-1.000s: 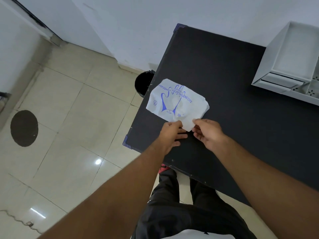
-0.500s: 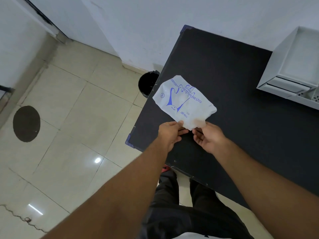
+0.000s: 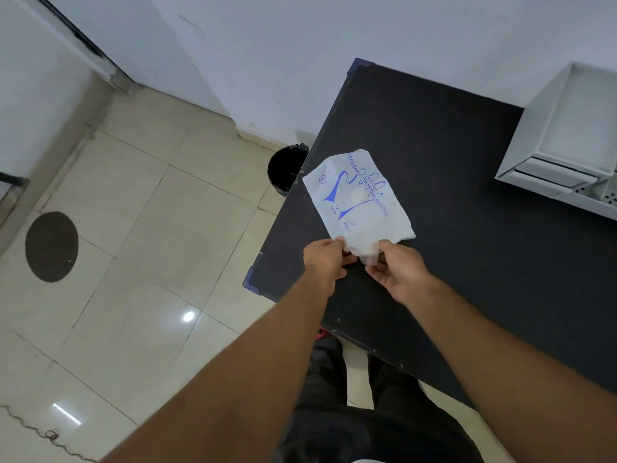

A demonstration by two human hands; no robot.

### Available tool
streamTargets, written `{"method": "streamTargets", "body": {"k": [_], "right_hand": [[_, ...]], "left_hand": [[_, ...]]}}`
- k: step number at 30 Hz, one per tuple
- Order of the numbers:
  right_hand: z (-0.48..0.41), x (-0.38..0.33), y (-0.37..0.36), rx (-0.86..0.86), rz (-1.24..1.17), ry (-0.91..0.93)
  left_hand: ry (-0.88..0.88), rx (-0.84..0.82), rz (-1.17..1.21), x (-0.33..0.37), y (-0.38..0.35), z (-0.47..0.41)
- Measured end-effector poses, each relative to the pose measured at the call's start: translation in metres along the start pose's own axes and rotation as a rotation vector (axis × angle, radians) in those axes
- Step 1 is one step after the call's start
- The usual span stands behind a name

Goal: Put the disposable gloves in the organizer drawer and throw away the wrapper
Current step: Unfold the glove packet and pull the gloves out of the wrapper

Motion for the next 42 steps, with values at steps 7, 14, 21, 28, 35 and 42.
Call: {"method": "streamTargets", "body": {"k": [7,14,21,28,35,42], "right_hand": [[-0.006,-0.007,0.008,0.064,0.055,0.077],[-0.003,-0.006,0.006,0.000,-0.086,0.026],[-0.005,-0.003,0.008,-0.004,-0.089,0.023],[-0.004,-0.007,0.009,0.010,-0.172,0.063],[-0.007,0.000,0.012,0.052,-0.097,0.017],[-0.013,0.002,0.027,0.095,-0.045,0.061]], "left_hand": [[0.008,-0.143,-0.039,-0.006,-0.005,0.003],[0.029,-0.069,-0.005,-0.006,0.006,-0.002],[0.132,-0.191,0.010,-0.006,-0.008,0.008],[0.071,-0.051,0.004,0.003,0.002,0.001],[0.072,-0.062,-0.028,0.001,0.003,0.002],[0.082,-0.068,-0.066,-0.009,0.002,0.011]]}}
Point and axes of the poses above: each hand's wrist, its own z-axis away from the middle knuckle, its own y-axis out of the back of the hand, x = y × z, the point moved 5 cm from there along -z, towards the middle knuckle, and after that the axes turned 4 degrees about z, right-handed, at the moved point
